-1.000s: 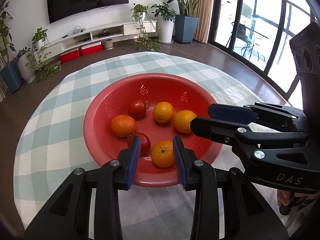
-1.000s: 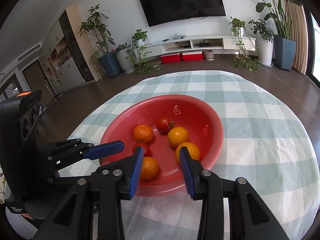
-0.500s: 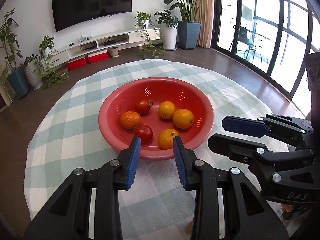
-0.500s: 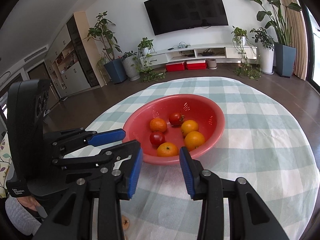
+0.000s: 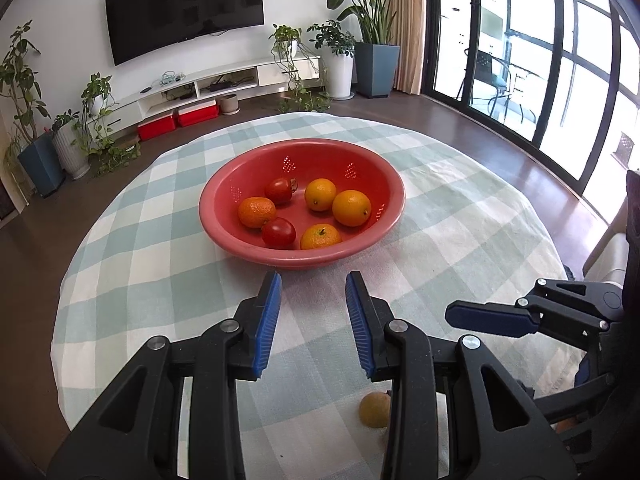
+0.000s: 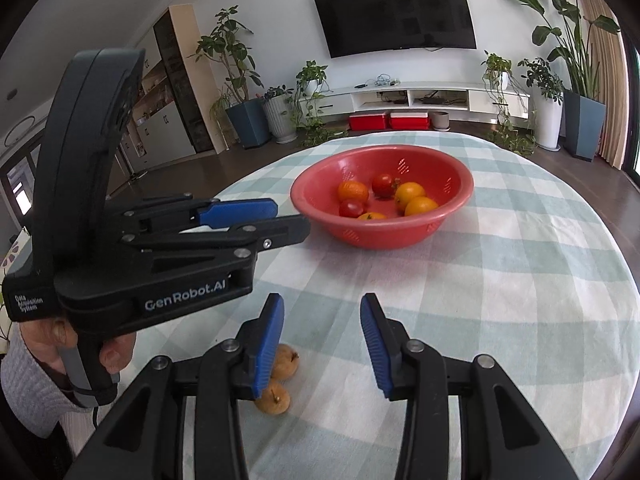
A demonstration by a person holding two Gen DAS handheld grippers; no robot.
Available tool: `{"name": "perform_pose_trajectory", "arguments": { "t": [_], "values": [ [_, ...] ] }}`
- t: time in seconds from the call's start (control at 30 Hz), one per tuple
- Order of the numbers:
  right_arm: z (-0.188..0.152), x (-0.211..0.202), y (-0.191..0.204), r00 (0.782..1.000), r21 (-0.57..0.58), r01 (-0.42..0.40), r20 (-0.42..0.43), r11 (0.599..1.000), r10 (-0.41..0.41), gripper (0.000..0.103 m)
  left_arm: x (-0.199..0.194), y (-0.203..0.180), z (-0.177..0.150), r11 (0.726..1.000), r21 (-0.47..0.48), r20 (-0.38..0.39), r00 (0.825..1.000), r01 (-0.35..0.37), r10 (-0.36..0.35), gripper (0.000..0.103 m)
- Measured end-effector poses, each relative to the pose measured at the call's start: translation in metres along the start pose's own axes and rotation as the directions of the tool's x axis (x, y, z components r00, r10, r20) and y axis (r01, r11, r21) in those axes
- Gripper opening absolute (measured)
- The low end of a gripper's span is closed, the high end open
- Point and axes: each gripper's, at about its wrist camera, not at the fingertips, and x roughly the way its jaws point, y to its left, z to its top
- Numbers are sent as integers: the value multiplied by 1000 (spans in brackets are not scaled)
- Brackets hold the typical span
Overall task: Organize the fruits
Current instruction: 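Open both tools and withdraw them from the bowl toward the brown fruits, then lower right tool around a brown fruit while left tool approaches the other brown fruit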
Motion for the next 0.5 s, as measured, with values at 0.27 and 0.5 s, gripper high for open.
{"name": "perform_pose_trajectory", "arguments": {
  "t": [0.27, 0.5],
  "values": [
    [-24, 2, 17, 999, -30, -18, -43, 999, 16, 46, -8, -3, -15, 1000, -8, -9, 1000, 4, -4, 32],
    [-32, 10, 26, 997, -58, -14, -74, 998, 10, 47, -9, -6, -28, 1000, -7, -27, 1000, 12, -12, 32]
  ]
}}
